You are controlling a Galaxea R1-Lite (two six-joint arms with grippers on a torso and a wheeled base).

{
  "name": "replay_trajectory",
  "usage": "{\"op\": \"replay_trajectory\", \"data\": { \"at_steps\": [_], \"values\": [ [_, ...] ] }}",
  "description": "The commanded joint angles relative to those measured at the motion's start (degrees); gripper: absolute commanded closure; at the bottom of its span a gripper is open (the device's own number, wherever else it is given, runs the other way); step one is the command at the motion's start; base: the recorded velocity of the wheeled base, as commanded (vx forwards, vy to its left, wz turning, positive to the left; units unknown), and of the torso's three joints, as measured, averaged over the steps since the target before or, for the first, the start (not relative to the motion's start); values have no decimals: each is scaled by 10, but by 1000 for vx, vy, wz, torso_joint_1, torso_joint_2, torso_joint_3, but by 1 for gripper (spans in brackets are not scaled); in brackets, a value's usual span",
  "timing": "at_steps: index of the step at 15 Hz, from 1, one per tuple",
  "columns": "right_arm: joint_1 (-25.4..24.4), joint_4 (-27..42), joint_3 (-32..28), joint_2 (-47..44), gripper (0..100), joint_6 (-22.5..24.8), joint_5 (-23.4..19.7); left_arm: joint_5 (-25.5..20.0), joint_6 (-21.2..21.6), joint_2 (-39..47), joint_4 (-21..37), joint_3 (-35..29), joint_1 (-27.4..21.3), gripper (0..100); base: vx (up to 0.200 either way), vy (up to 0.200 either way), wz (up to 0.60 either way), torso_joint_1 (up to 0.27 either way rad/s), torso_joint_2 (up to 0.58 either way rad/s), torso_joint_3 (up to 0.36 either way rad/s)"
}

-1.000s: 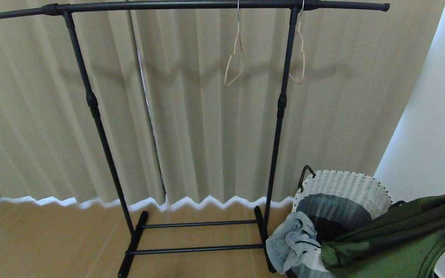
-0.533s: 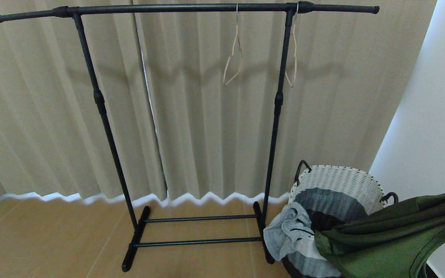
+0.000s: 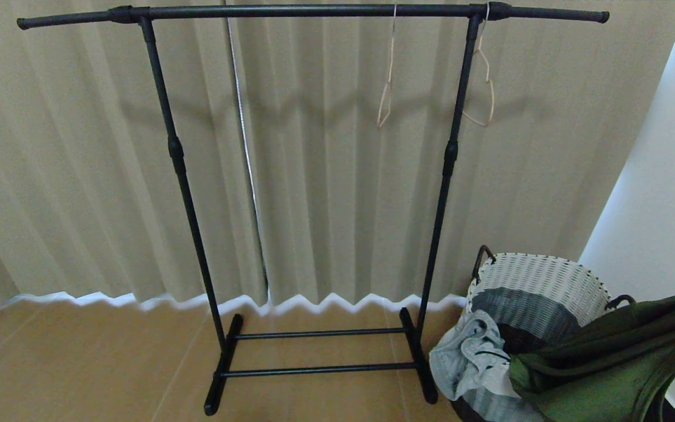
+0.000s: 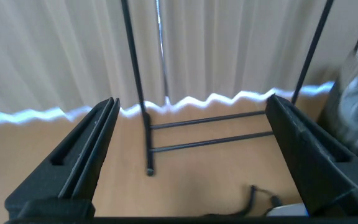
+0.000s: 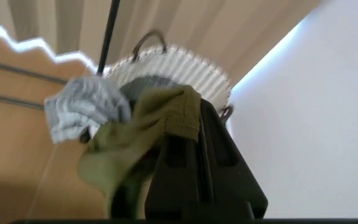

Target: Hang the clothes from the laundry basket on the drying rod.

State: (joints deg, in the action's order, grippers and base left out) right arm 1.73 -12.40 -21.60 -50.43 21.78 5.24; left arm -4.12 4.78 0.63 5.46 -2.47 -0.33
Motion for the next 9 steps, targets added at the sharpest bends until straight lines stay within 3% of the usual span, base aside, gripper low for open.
{"op": "replay_trajectory", "data": {
  "at_steps": [1,6,9],
  "values": [
    [-10,13,-5,0,100,0,0,0,7,1,1,1,0,0,0,0,0,0,0,0],
    [-71,93,-63,-1,100,0,-1,-4,-1,1,1,0,0,0,0,0,0,0,0,0],
    [-161,177,-167,-17,100,-1,-1,-42,4,0,1,-8,0,0,0,0,0,0,0,0]
  ]
}}
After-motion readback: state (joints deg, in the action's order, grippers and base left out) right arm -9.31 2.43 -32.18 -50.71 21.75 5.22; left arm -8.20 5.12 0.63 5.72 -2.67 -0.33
